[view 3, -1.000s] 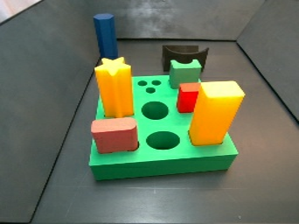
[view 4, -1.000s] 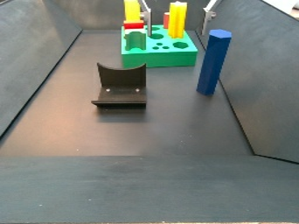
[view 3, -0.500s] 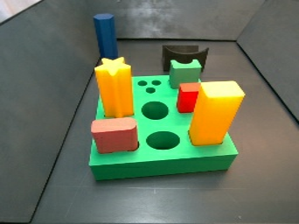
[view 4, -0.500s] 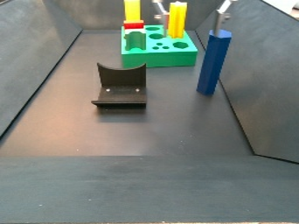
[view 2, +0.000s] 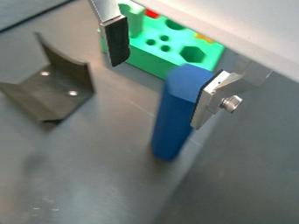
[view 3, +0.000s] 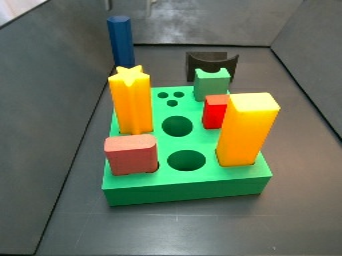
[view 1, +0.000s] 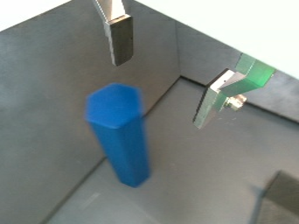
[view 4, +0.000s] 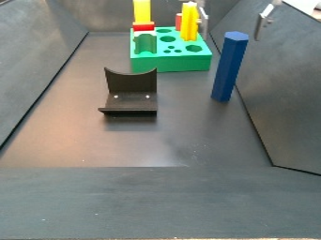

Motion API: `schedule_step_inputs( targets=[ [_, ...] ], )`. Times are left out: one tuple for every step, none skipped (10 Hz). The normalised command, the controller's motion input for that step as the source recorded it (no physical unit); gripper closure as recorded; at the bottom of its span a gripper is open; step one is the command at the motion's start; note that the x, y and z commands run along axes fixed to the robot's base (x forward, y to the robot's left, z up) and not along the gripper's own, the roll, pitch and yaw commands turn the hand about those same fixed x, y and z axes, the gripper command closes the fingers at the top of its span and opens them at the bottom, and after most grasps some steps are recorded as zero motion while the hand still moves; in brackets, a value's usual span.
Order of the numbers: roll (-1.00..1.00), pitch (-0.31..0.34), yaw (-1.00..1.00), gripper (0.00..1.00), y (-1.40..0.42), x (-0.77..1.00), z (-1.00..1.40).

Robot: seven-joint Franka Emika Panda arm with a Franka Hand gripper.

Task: Pick up the hexagon object. Move up. Move to above the board. Insert the hexagon object.
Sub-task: Pick up the hexagon object.

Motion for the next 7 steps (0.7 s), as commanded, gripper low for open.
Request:
schedule_step_inputs(
  targets=[
    [0.01,-0.009,-0.32,0.0,-0.21,-0.46,-0.29],
    [0.02,-0.036,-0.22,0.0,-0.17,-0.3,-0.36],
    [0.0,-0.043,-0.14,0.0,-0.14,-0.13,-0.41],
    [0.0,-0.044,-0.12,0.0,-0.16,-0.05,-0.41],
    [0.0,-0.074,-0.04,0.0,-0.21,0.0,-0.41],
    [0.0,-0.024,0.0,0.0,-0.14,0.14,-0.17],
    [0.0,0.0,0.0,0.0,0.0,0.0,0.0]
  ],
)
